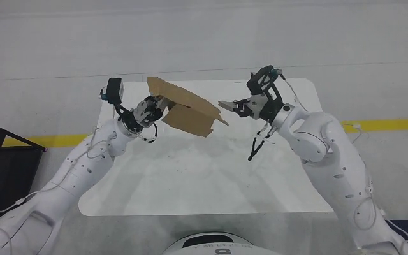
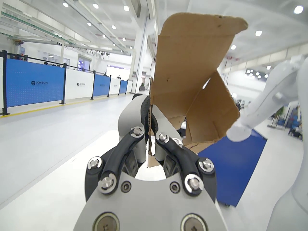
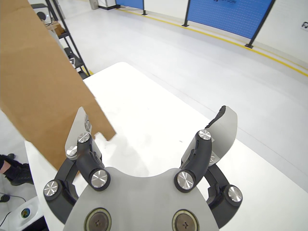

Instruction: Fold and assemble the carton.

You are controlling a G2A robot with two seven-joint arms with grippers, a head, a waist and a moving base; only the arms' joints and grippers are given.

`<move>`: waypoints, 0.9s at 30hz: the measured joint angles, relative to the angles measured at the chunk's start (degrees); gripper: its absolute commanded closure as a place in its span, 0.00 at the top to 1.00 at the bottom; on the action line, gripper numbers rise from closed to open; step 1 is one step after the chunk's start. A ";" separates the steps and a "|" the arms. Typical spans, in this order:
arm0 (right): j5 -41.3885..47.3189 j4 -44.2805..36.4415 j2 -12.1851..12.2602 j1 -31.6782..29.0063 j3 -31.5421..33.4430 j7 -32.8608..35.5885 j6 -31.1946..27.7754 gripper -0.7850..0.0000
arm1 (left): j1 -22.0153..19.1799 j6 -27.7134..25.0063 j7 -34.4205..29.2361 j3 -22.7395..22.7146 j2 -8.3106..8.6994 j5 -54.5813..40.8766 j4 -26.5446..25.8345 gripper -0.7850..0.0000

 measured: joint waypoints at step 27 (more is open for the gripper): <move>6.17 -1.70 0.41 -0.80 -0.44 4.08 -10.64 1.00 | -5.33 0.00 0.00 11.69 -3.99 -9.02 2.41 0.00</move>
